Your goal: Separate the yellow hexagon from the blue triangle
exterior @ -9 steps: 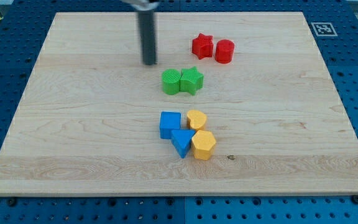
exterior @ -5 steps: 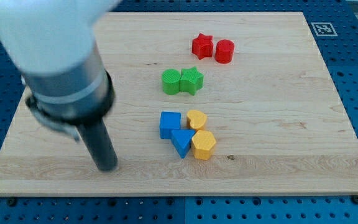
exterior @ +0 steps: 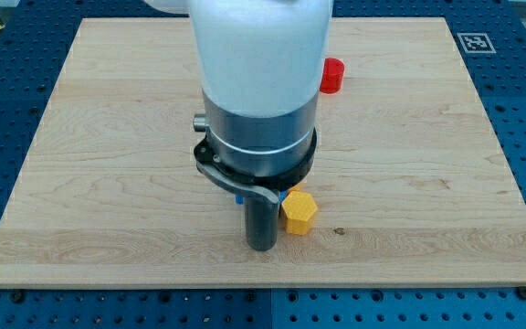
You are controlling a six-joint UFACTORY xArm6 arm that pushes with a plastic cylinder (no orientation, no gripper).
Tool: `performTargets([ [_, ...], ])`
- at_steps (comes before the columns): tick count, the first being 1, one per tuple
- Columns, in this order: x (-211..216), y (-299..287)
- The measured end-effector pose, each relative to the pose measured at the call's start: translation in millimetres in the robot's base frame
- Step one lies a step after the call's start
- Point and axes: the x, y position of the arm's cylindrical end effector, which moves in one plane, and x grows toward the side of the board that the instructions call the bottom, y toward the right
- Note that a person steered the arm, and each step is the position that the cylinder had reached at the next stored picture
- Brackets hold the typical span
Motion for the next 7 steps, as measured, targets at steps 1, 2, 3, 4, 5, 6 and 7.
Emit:
performTargets([
  [1,-7.0,1.1],
  [2,-0.7,12.6],
  [3,2.5,40.5],
  [4,-6.6,71.0],
  [5,-21.4,86.5],
  [6,-38.8,129.8],
  [7,-43.0,174.8],
])
